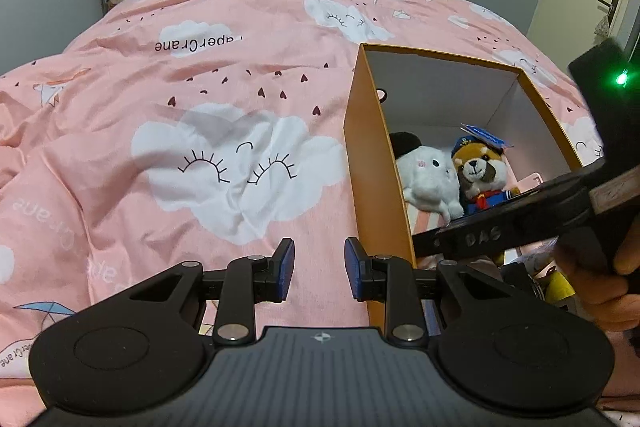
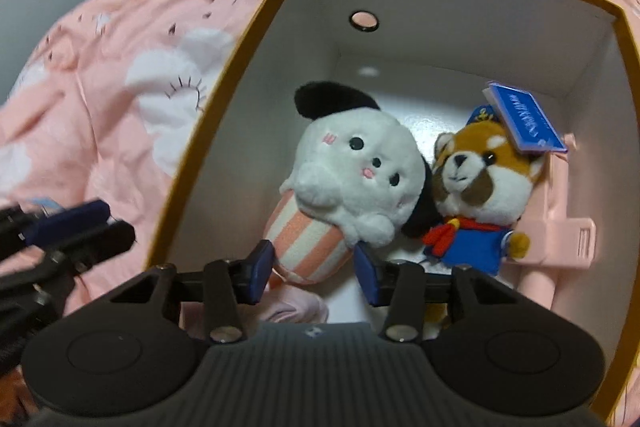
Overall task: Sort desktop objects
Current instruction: 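Lower the dog plush into the box and open the right tool while the left tool lowers the white plush, then open the left tool to release the white plush into the box, then withdraw both tools from the orange box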
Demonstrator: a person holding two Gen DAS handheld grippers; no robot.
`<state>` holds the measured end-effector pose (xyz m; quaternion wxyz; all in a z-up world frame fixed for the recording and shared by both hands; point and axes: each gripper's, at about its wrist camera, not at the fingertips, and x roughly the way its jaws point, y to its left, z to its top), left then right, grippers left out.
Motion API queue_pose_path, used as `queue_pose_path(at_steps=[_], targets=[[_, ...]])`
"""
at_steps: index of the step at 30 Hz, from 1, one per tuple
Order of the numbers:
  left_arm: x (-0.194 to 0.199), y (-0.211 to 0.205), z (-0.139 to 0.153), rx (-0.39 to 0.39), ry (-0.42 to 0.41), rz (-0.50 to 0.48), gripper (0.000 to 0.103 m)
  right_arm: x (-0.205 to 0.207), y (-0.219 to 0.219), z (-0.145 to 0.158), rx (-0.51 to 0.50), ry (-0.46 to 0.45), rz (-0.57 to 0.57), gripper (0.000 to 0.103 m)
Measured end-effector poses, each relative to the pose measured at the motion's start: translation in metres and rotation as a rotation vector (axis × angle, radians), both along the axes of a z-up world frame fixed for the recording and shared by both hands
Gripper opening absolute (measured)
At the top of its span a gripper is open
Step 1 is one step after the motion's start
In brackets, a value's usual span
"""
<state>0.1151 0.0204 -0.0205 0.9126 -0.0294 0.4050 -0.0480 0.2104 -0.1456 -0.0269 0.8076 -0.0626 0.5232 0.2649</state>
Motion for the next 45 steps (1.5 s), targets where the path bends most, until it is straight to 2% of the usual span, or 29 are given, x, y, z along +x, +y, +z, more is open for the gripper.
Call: queue_pose_path(at_steps=[5,13,19,22,23,26,30,32,36,40,45], targets=[[-0.004,-0.006,0.002,0.011,-0.017,0.000,0.031,-0.001,0.001,0.001,-0.021,-0.015,0.023,0.047],[-0.021,-0.020,0.019,0.042,-0.104,0.053,0.031,-0.031,-0.015,0.036,0.008,-0.142,0.032,0.048],[-0.037,-0.033,0.037,0.028,-0.159,0.037,0.033,-0.071,-0.041,0.067,0.001,-0.310,-0.026,0.054],[-0.045,-0.041,0.046,0.035,-0.197,0.031,0.044,-0.090,-0.055,0.079,0.014,-0.388,-0.081,0.058],[-0.047,-0.044,0.049,0.035,-0.211,0.028,0.056,-0.097,-0.061,0.082,0.019,-0.412,-0.104,0.058],[-0.056,-0.054,0.055,0.041,-0.249,0.005,0.060,-0.116,-0.076,0.087,0.038,-0.457,-0.168,0.058],[-0.067,-0.068,0.058,0.067,-0.278,-0.024,0.076,-0.138,-0.088,0.084,0.036,-0.499,-0.228,0.063],[-0.072,-0.073,0.057,0.084,-0.290,-0.019,0.079,-0.147,-0.092,0.079,0.025,-0.515,-0.263,0.067],[-0.079,-0.081,0.054,0.117,-0.285,-0.015,0.080,-0.160,-0.097,0.067,-0.026,-0.519,-0.300,0.067],[-0.082,-0.082,0.051,0.118,-0.272,-0.029,0.080,-0.166,-0.098,0.059,-0.021,-0.491,-0.307,0.068],[-0.084,-0.081,0.051,0.109,-0.263,-0.031,0.081,-0.170,-0.095,0.059,-0.032,-0.511,-0.306,0.070]])
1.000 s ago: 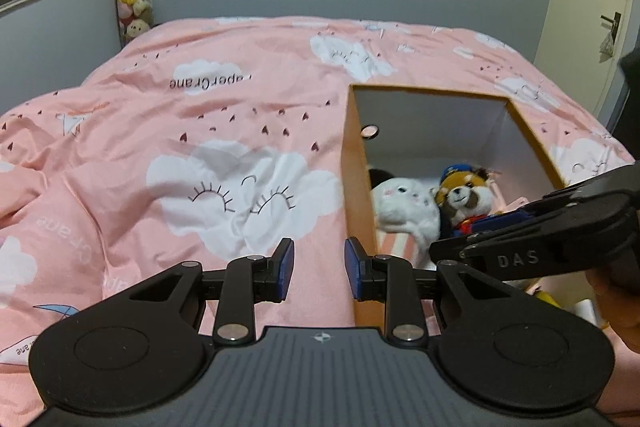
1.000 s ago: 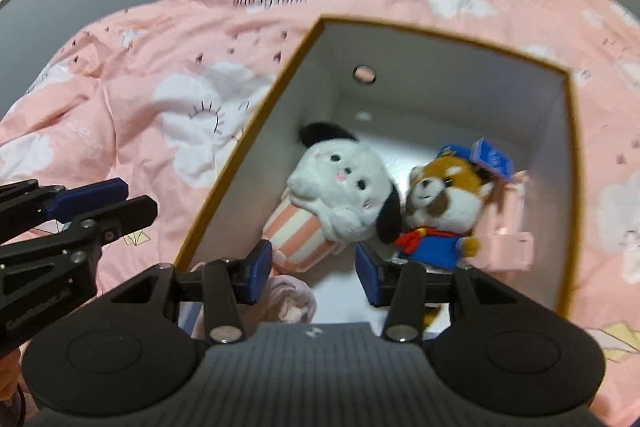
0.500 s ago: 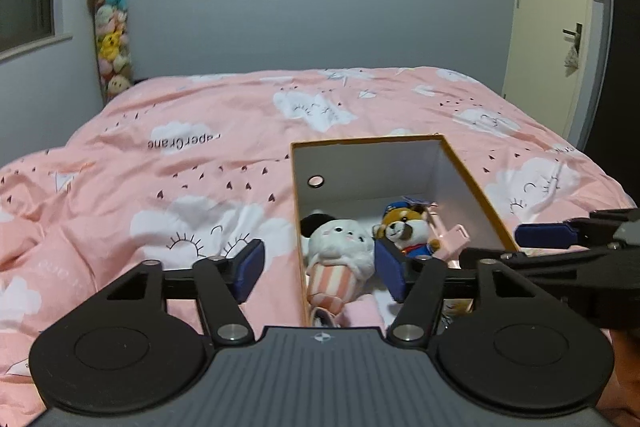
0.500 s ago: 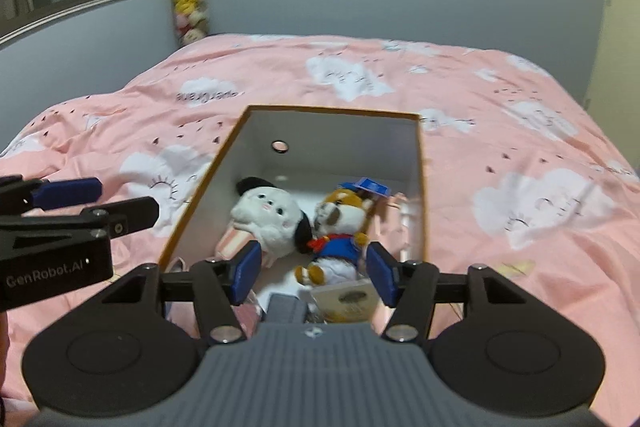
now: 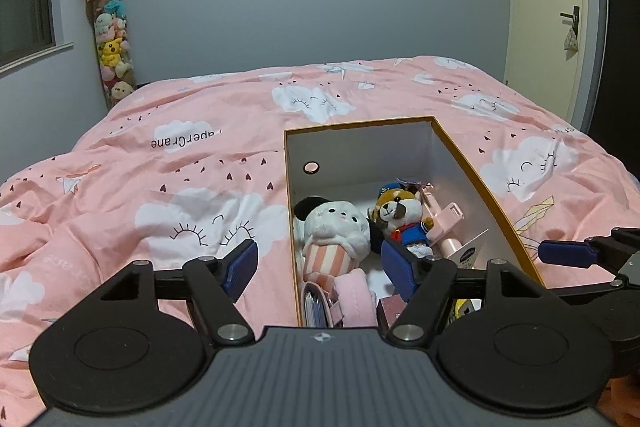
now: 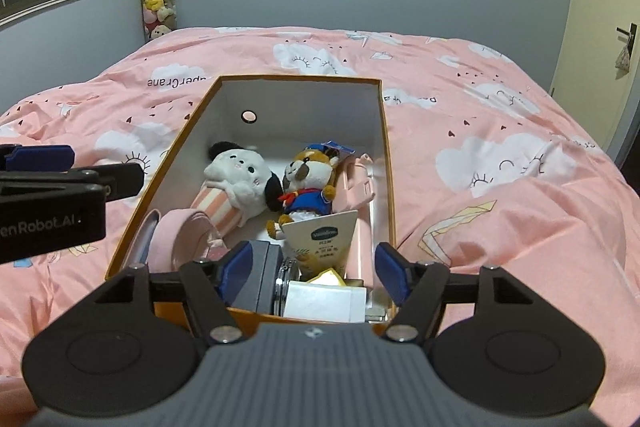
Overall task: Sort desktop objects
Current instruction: 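Withdraw both tools from the orange box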
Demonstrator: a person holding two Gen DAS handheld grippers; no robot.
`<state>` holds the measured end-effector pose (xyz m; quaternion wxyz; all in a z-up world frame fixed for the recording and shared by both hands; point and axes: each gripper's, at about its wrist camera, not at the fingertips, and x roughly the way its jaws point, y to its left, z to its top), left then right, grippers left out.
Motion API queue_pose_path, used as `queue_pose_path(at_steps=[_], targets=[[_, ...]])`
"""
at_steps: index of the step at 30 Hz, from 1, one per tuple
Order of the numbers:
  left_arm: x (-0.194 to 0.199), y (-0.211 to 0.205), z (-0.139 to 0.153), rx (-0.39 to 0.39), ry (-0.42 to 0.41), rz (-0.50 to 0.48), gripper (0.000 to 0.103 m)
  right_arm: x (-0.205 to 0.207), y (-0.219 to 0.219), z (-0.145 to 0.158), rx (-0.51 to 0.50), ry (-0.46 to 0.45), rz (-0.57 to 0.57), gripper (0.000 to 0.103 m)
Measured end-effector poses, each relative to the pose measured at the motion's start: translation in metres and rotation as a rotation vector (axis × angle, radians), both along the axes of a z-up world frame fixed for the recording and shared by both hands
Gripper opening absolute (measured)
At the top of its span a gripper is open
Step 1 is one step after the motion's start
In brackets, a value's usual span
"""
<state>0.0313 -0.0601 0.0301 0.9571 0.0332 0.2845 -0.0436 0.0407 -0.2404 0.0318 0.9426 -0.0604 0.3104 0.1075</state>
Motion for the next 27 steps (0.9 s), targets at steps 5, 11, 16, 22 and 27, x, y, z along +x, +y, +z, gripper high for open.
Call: queue_pose_path(at_steps=[5,11,16,22,27], targets=[[0.003,0.000,-0.005,-0.001,0.028,-0.003,0.082,-0.001,-0.001,-0.001,-0.009,-0.005,-0.016,0.071],[0.004,0.000,-0.009,-0.027,0.046,-0.033,0.082,0.000,0.000,-0.002,-0.012,-0.011,-0.022,0.071],[0.008,0.001,-0.013,-0.039,0.063,-0.032,0.082,0.000,0.000,-0.003,-0.004,-0.012,-0.034,0.072],[0.011,0.003,-0.017,-0.047,0.083,-0.023,0.082,0.001,0.002,-0.006,-0.003,0.004,-0.026,0.072],[0.011,0.006,-0.022,-0.065,0.111,0.000,0.082,0.001,0.003,-0.008,0.002,0.017,-0.018,0.072]])
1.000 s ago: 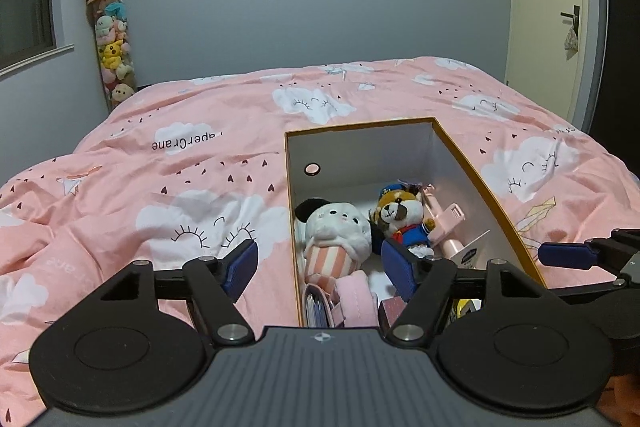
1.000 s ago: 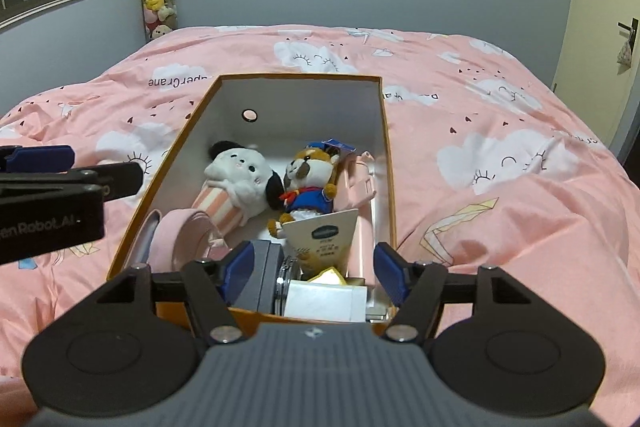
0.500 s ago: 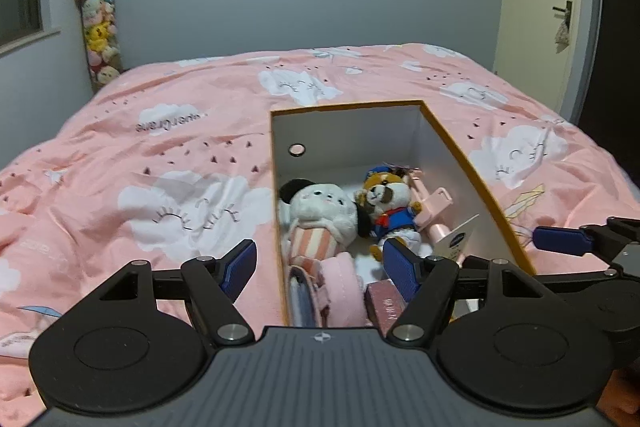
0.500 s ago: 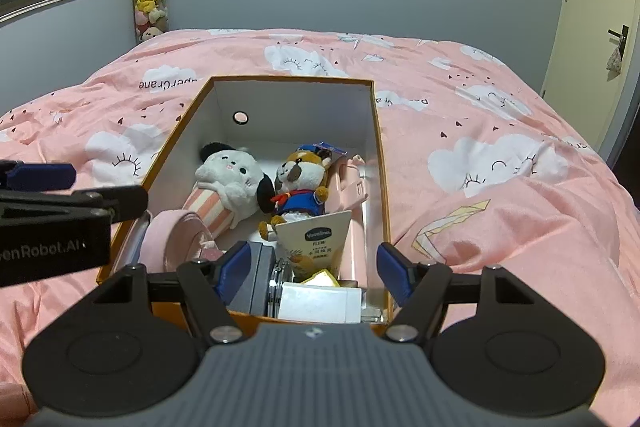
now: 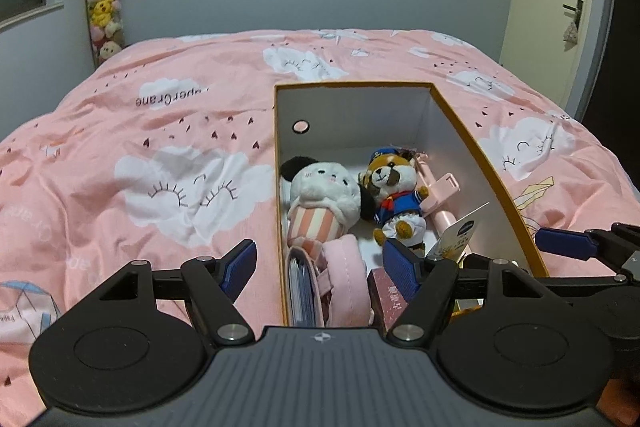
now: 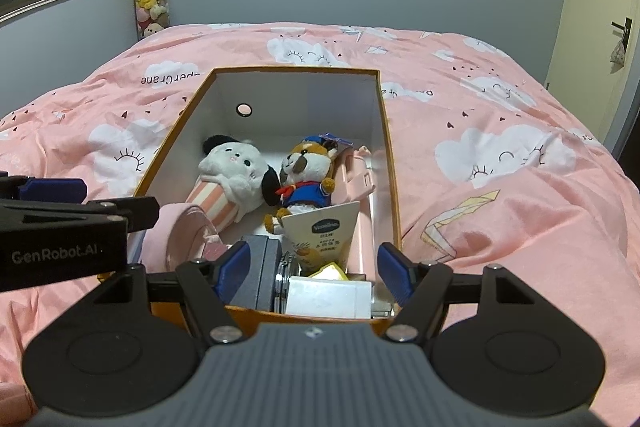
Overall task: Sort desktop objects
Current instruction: 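Withdraw both tools from the orange box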
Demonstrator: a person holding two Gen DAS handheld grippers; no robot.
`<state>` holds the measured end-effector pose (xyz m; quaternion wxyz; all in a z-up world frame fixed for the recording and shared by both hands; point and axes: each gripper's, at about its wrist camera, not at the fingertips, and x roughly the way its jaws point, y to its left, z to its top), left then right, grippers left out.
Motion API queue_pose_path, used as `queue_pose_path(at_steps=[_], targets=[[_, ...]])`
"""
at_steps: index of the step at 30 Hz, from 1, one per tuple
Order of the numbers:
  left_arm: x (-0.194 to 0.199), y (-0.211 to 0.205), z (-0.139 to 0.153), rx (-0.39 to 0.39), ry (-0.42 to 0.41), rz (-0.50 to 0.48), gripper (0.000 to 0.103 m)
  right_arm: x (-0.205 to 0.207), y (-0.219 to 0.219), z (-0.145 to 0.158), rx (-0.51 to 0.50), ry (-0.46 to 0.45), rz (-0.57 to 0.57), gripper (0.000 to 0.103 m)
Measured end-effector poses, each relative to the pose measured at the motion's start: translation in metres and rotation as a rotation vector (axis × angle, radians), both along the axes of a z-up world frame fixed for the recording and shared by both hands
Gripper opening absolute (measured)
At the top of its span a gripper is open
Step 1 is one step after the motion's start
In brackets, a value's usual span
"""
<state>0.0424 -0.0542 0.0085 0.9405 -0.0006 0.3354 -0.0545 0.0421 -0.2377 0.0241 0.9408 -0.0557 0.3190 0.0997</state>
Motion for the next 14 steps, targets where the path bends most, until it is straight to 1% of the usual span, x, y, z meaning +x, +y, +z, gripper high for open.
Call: queue_pose_path(at_steps=[7,14], targets=[[0.0007,0.0051,-0.0030,-0.023,0.031,0.024,0.082,0.0004,-0.0012,-0.0017,0.009,0.017,0.003,0.073],[0.0014,0.0046,-0.0040,-0.030,0.042,0.029,0.082,-0.0004,-0.0020,-0.0018,0.013,0.022,0.004,0.075]])
